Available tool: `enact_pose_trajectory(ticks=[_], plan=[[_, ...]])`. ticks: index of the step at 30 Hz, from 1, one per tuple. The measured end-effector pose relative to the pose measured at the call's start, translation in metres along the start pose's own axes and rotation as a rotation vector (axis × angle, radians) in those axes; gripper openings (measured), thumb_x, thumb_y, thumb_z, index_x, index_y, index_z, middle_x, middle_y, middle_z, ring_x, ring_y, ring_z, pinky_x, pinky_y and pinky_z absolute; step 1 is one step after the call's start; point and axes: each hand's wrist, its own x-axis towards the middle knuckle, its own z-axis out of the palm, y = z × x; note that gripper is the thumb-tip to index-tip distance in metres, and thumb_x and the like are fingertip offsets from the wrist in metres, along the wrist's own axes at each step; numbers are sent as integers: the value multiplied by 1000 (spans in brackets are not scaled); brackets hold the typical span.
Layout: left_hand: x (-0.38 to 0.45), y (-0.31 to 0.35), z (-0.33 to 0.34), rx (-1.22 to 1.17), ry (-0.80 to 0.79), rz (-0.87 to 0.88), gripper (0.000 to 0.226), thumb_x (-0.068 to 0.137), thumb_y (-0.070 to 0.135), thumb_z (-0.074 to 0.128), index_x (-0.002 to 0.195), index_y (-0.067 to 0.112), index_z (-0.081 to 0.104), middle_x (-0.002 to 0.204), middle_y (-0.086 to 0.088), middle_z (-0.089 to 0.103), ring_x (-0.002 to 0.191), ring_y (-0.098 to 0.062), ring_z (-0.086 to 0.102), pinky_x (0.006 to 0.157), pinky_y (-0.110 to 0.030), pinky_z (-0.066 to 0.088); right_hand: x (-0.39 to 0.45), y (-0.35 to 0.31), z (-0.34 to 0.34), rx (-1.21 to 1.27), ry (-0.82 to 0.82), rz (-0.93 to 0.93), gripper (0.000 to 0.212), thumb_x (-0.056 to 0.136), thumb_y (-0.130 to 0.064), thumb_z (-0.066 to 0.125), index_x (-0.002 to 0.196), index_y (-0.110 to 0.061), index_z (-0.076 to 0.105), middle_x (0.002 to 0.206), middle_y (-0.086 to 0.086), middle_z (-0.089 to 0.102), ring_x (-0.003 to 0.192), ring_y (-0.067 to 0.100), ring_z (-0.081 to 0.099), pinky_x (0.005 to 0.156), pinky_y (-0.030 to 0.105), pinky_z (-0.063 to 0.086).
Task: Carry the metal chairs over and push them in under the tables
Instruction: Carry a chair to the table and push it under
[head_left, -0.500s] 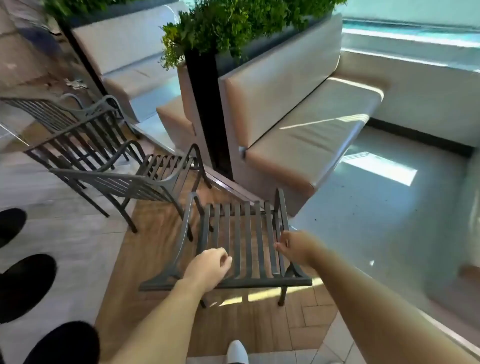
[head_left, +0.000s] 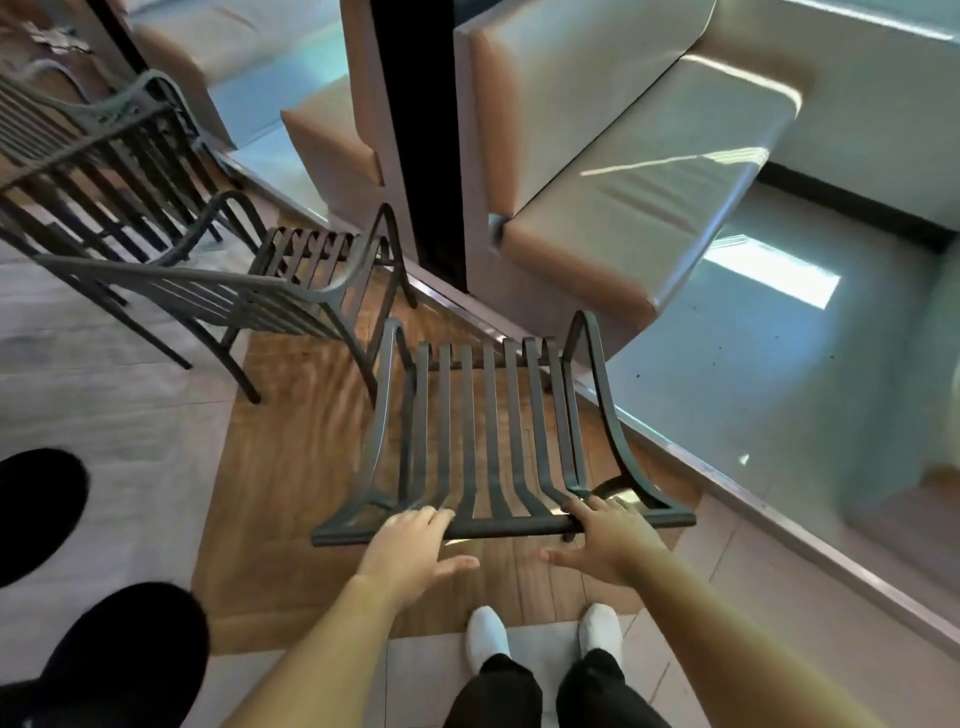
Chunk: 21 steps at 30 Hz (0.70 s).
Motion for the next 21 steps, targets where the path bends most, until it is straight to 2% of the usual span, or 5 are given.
enact_pose_trajectory(ticks=[3, 7, 11, 14, 21], plan=[[10, -6, 11, 63, 82, 17, 63, 101, 58, 53, 153, 25, 42, 150, 5, 52, 140, -18, 46, 118, -35, 33, 9, -6, 8, 4, 61, 6, 82, 87, -81, 49, 153, -35, 40, 157, -1, 44, 148, 27, 35, 122, 48, 25], [21, -9, 7, 55, 42, -13, 49, 102, 40, 58, 147, 25, 48, 143, 2, 58, 131, -22, 55, 108, -36, 43, 19, -12, 12, -34, 74, 22, 57, 92, -68, 55, 137, -33, 53, 139, -3, 58, 133, 23, 51, 115, 46, 34], [30, -7, 5, 66, -19, -91, 37, 99, 38, 61, 134, 26, 58, 128, 1, 67, 116, -26, 64, 95, -41, 53, 24, -9, 9, -34, 78, 20, 34, 98, -53, 60, 123, -30, 62, 110, -8, 66, 99, 13, 62, 89, 29, 51], [33, -5, 9, 38, -4, -158, 35, 99, 37, 62, 134, 32, 61, 122, 1, 70, 112, -25, 66, 91, -39, 54, 29, -6, 11, -34, 76, 41, 24, 98, -45, 61, 116, -30, 66, 95, -11, 64, 84, 9, 62, 75, 24, 52], [34, -7, 11, -15, 39, -165, 46, 102, 34, 58, 145, 50, 51, 124, 5, 70, 116, -22, 64, 92, -35, 51, 37, -2, 6, -113, 31, 24, 17, 99, -37, 57, 108, -27, 69, 87, -10, 64, 77, 11, 64, 74, 26, 57]])
